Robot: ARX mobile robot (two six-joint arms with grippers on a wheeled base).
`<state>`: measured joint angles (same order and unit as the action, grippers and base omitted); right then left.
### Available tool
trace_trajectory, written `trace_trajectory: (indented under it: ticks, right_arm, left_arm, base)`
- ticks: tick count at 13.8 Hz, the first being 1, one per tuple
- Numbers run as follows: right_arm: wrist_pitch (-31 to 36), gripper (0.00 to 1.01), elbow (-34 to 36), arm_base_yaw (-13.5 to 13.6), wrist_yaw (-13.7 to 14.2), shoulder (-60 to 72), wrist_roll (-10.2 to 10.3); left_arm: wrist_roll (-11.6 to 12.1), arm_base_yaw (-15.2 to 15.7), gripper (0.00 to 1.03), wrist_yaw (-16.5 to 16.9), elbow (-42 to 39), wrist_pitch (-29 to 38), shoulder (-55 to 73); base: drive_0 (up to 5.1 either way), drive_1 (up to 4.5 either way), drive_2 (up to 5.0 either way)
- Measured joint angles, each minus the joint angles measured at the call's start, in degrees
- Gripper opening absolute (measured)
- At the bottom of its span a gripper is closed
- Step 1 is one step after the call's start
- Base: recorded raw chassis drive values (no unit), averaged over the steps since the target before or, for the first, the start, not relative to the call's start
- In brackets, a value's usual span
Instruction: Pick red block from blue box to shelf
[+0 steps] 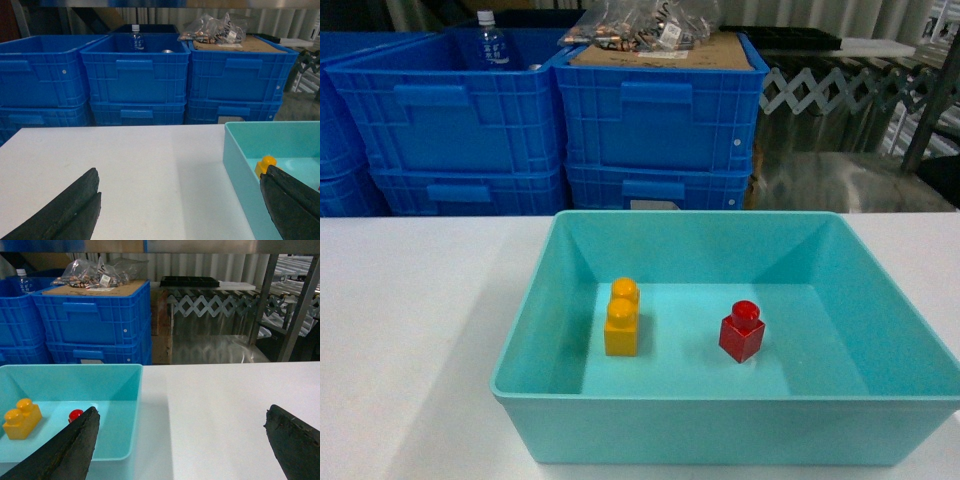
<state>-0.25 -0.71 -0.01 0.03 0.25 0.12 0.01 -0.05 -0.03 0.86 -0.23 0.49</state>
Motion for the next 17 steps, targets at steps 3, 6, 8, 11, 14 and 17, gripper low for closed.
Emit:
trace_trajectory:
  ticks: [3, 6, 8, 11, 14, 17]
  right_arm:
    - [0.0, 0.98, 0.0, 0.0, 0.0, 0.0, 0.0]
    - [0.0, 0.98, 0.0, 0.0, 0.0, 0.02, 0.0]
    - [0.0, 0.98, 0.0, 0.0, 0.0, 0.02, 0.0]
    - [0.0, 0.98, 0.0, 0.0, 0.0, 0.02, 0.0]
    - [0.0, 0.98, 0.0, 0.0, 0.0, 0.02, 0.0]
    - [0.02, 0.98, 0.0, 0.0, 0.0, 0.02, 0.0]
  left_arm:
    - [0.0, 0.0, 0.98, 0.0, 0.0, 0.0, 0.0]
    - [0.0, 0.0, 0.98, 0.02, 0.0, 0.0, 0.0]
    - [0.0, 0.0, 0.98, 0.0, 0.0, 0.0, 0.0]
    - [0.0, 0.0, 0.98, 0.0, 0.0, 0.0, 0.0]
    - [0.0, 0.0, 0.98, 0.02, 0.0, 0.0, 0.0]
    - [0.0, 0.0, 0.98, 0.0, 0.0, 0.0, 0.0]
  base:
    - [0.0, 0.0, 0.0]
    - [0.0, 0.0, 0.0]
    - [0.0, 0.0, 0.0]
    - [0.0, 0.0, 0.0]
    - [0.0, 0.0, 0.0]
    - [0.0, 0.0, 0.0]
